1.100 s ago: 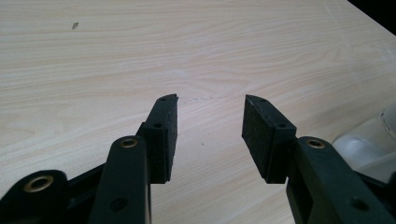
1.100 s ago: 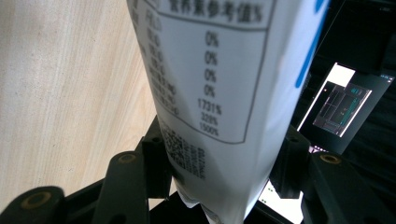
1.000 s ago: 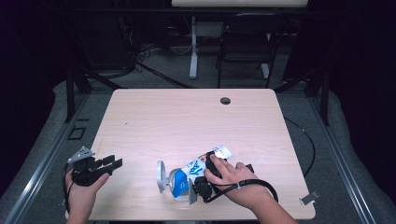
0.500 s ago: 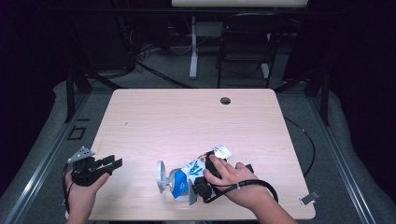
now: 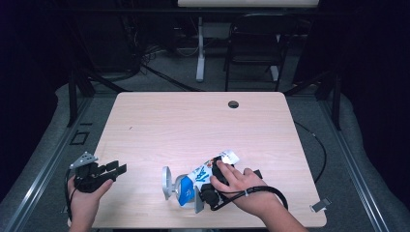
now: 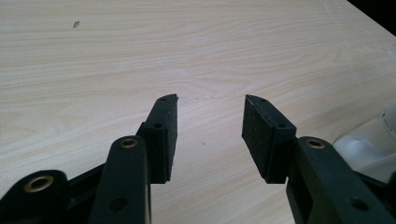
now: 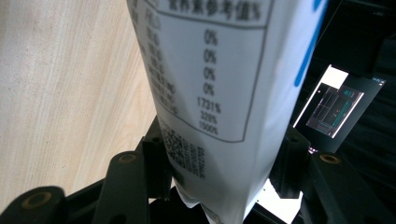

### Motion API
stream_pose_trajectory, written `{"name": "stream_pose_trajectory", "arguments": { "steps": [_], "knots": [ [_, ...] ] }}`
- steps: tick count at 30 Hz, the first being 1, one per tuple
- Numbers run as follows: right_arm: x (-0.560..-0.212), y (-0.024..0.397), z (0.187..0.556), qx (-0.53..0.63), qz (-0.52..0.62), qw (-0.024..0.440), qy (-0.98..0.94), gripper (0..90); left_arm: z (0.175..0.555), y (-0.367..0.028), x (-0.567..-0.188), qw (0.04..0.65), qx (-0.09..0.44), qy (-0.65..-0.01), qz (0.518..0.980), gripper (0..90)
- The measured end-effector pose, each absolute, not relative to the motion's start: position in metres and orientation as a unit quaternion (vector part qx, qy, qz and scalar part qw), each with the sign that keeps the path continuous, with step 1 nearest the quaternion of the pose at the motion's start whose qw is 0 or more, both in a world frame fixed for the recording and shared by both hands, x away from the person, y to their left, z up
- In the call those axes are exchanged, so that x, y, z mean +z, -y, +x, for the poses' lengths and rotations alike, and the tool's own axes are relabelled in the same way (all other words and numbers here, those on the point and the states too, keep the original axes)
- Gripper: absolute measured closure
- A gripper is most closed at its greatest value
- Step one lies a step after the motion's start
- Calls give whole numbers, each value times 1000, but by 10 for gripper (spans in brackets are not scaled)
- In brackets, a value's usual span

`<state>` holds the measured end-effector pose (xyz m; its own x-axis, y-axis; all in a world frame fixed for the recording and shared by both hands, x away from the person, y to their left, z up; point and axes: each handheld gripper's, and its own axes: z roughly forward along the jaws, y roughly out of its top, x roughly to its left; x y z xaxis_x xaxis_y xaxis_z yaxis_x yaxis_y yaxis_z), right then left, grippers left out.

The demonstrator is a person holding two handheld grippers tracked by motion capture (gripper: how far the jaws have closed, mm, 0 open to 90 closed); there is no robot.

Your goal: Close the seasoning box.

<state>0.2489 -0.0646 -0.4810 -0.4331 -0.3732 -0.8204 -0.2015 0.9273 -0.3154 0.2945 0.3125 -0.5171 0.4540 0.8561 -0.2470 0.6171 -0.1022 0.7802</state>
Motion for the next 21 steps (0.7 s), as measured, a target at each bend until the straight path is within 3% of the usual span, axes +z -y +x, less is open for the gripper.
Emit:
{"name": "stream_pose_trajectory", "arguments": {
  "steps": [21],
  "knots": [
    [-480,64,248,-83,-171,502,-844,524,295,-313,-518,442,136,-505,729,562]
  ]
}}
